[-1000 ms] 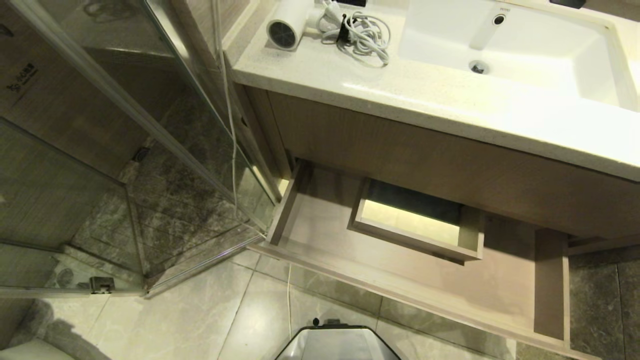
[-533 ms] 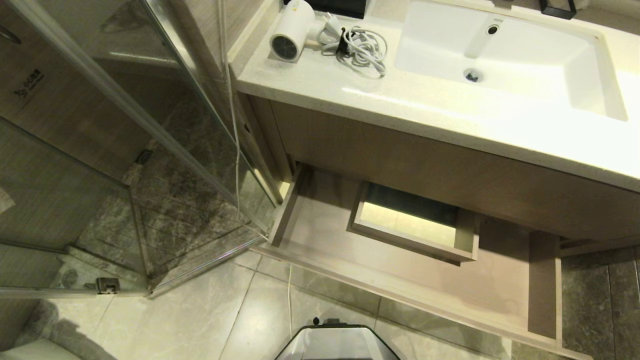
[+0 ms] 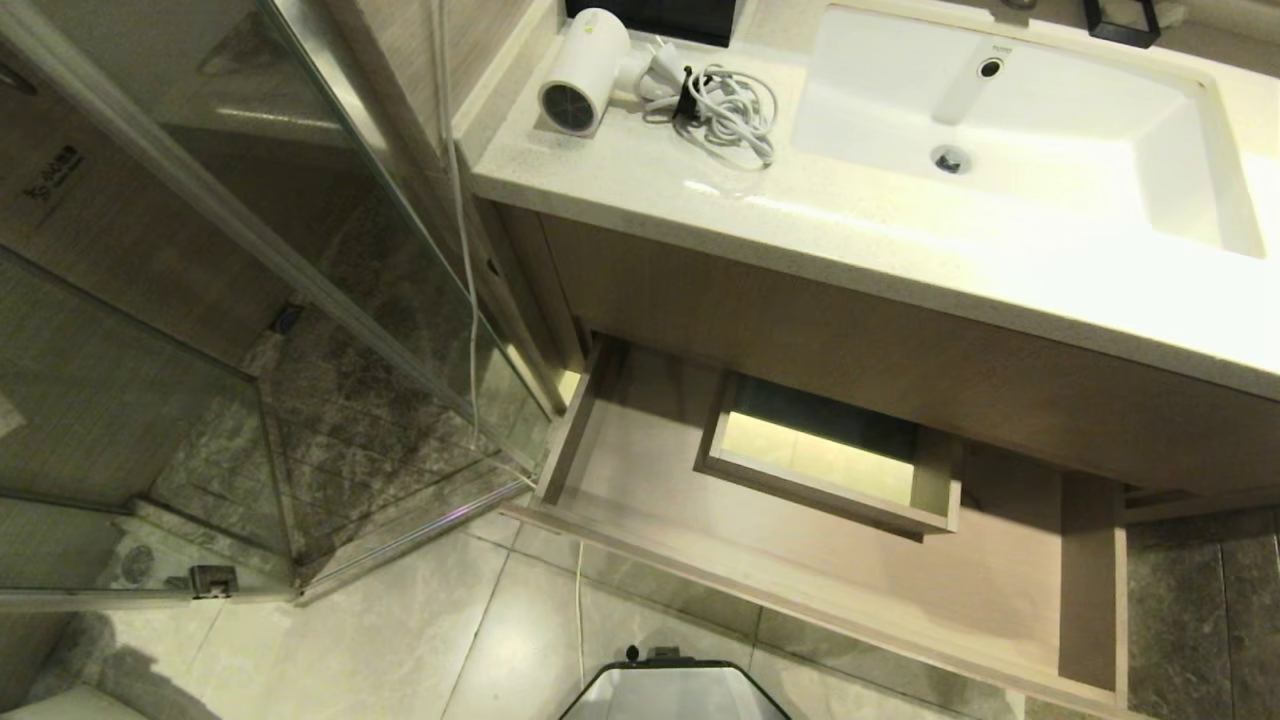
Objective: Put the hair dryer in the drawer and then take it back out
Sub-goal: Pick up the hairdryer
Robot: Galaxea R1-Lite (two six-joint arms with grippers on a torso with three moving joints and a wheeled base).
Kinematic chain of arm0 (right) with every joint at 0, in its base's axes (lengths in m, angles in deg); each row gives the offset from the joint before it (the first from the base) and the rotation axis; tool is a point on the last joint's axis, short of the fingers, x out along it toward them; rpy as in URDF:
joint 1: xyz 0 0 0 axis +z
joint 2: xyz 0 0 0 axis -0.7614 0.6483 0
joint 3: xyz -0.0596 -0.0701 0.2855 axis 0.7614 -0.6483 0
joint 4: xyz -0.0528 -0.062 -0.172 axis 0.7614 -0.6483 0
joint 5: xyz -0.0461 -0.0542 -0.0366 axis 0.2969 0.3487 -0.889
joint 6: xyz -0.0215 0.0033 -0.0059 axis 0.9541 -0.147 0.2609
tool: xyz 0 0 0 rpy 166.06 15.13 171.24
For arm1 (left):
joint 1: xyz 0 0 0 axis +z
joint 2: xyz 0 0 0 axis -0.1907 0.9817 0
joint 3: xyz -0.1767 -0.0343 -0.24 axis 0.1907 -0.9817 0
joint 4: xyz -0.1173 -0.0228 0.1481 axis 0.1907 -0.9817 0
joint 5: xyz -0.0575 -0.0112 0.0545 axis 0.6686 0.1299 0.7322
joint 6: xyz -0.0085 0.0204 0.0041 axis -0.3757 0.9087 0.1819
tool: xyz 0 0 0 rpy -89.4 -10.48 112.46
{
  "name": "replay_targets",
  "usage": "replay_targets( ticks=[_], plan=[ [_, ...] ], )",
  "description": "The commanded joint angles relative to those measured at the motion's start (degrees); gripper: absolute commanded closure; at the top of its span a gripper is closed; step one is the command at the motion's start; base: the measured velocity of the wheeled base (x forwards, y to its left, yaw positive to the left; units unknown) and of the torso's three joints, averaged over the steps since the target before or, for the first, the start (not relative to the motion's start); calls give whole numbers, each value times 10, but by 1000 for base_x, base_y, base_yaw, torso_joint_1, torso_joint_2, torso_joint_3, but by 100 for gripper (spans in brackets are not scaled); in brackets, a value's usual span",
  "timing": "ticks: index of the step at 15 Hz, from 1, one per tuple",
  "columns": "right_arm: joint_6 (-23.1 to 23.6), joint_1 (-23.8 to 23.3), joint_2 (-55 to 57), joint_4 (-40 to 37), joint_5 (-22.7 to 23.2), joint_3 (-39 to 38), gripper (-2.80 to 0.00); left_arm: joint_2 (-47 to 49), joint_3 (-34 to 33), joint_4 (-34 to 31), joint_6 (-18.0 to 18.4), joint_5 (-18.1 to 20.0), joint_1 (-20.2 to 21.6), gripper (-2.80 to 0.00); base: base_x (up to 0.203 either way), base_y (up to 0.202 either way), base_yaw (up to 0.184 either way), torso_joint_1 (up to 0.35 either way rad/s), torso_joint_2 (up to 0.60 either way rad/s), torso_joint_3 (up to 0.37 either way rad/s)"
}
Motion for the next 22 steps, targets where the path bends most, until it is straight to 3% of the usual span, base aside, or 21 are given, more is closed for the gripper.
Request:
replay_targets(
  ticks=[1, 12, 22],
  plan=[
    [1, 0, -22, 0, 2, -23, 0, 0, -1, 0, 0, 0, 0, 0, 0, 0, 0, 246, -17, 203],
    [1, 0, -22, -1, 3, -23, 0, 0, 0, 0, 0, 0, 0, 0, 0, 0, 0, 293, -101, 187],
    [1, 0, -22, -1, -1, -23, 0, 0, -1, 0, 0, 0, 0, 0, 0, 0, 0, 305, -215, 84]
  ],
)
